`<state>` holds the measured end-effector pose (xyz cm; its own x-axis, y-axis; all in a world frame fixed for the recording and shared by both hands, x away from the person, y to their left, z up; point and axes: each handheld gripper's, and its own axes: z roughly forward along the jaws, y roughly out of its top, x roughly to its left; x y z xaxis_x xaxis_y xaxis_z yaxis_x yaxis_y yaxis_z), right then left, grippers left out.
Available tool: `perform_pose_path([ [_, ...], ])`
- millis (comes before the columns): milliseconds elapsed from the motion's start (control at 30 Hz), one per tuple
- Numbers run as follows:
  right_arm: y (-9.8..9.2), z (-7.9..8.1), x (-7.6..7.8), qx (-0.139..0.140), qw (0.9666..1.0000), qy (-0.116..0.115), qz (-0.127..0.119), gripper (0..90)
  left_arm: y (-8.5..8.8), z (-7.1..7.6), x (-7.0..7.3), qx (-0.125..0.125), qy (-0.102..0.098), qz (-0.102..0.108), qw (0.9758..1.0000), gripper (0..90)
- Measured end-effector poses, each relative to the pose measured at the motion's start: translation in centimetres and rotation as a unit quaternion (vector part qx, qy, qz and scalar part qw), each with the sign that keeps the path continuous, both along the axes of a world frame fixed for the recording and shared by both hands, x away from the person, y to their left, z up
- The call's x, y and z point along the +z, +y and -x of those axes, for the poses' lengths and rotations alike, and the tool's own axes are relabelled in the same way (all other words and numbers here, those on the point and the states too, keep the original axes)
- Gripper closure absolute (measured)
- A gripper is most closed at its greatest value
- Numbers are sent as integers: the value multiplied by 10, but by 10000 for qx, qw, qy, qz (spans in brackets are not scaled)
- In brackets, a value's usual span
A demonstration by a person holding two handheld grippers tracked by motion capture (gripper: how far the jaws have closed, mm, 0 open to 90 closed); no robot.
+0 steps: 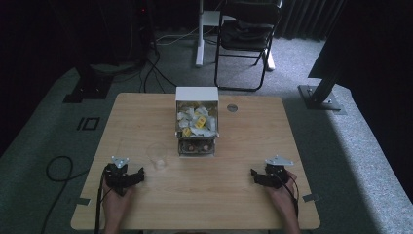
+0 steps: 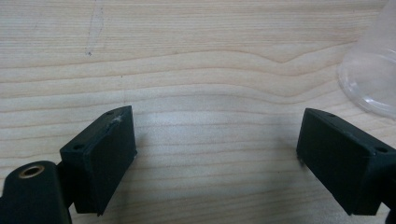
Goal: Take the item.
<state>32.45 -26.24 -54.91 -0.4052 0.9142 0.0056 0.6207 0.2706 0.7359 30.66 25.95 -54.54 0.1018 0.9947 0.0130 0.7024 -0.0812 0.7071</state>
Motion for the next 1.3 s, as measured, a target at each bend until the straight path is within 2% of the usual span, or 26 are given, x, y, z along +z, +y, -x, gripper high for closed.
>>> perform_pose_path([
  [100,1,0,0,9,10000,31,24,195,0,1,0,0,0,-1,10000,127],
  [167,4,-2,-1,88,9999,74,40,131,0,1,0,-8,4,-2,10000,126],
  [333,6,-3,1,79,9999,127,71,132,0,3,0,-42,14,-9,10000,126],
  [400,6,-2,1,89,9998,151,80,161,0,3,0,-44,15,-11,10000,126],
  [433,8,0,4,155,9996,212,69,239,0,3,0,-43,14,-10,10000,126],
  [533,13,3,7,279,9992,266,64,312,0,3,0,-42,13,-9,10000,126],
  [567,16,5,8,344,9991,256,64,312,0,3,0,-42,13,-9,10000,126],
  [633,22,7,12,405,9990,142,120,340,0,3,0,-44,13,-10,10000,126],
  [767,30,12,21,481,9988,-44,46,352,0,3,0,-42,14,-9,10000,126],
  [1000,36,19,35,648,9977,-210,-74,435,0,3,0,-41,13,-8,10000,126],
  [1200,44,22,44,735,9968,-293,-100,454,0,3,0,-62,3,-5,10000,127],
  [1300,52,26,53,823,9956,-443,-103,453,0,3,0,-69,-3,-5,10000,127],
])
